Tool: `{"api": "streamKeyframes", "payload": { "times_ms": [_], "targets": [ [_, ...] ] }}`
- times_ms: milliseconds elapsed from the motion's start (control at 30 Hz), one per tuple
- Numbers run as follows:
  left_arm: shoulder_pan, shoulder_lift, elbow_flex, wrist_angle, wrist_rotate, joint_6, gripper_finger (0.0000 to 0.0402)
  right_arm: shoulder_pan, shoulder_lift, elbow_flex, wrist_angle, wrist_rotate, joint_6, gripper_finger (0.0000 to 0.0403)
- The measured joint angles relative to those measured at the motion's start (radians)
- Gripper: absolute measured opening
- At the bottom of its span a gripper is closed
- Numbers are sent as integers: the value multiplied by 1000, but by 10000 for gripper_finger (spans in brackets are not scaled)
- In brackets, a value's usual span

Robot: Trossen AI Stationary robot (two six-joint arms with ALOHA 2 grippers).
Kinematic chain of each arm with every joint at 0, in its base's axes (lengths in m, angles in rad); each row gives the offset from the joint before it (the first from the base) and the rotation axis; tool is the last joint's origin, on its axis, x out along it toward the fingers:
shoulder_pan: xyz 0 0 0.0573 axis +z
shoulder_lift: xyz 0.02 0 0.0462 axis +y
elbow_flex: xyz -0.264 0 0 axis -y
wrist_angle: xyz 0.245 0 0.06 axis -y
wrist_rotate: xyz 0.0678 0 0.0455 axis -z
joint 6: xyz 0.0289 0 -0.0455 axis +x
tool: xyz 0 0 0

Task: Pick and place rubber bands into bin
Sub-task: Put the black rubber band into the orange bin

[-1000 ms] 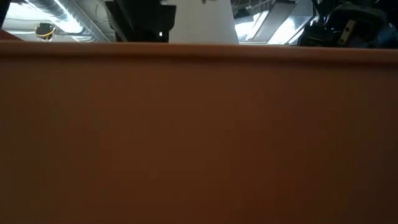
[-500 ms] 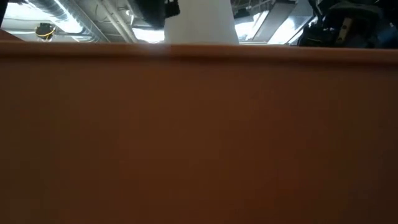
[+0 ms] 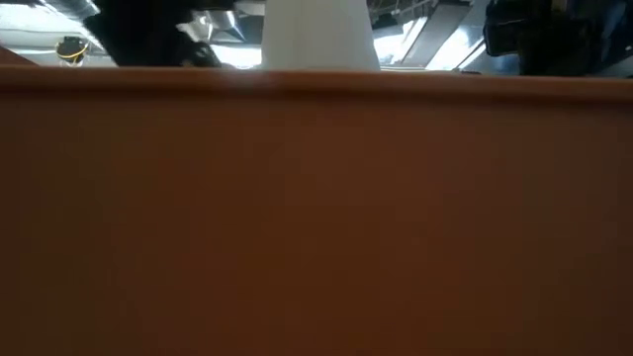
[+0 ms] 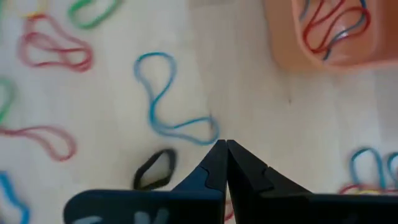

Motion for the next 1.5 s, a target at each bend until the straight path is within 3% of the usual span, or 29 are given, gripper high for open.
{"api": "streamKeyframes", "payload": {
  "times_ms": [133,300,633,967,1500],
  "targets": [
    [0,-178,-144,40,-79,1,1,25,101,71,-103,-8,135,2],
    [5,-376,-272,37,-153,50,2,26,233,124,-106,-8,281,2],
    [60,-664,-393,18,-181,58,1,12,485,219,-103,-25,471,9],
    [97,-763,-394,31,-236,68,1,12,640,287,-138,-118,531,10],
    [98,-765,-394,30,-232,71,2,12,693,287,-117,-118,550,10]
  ]
}}
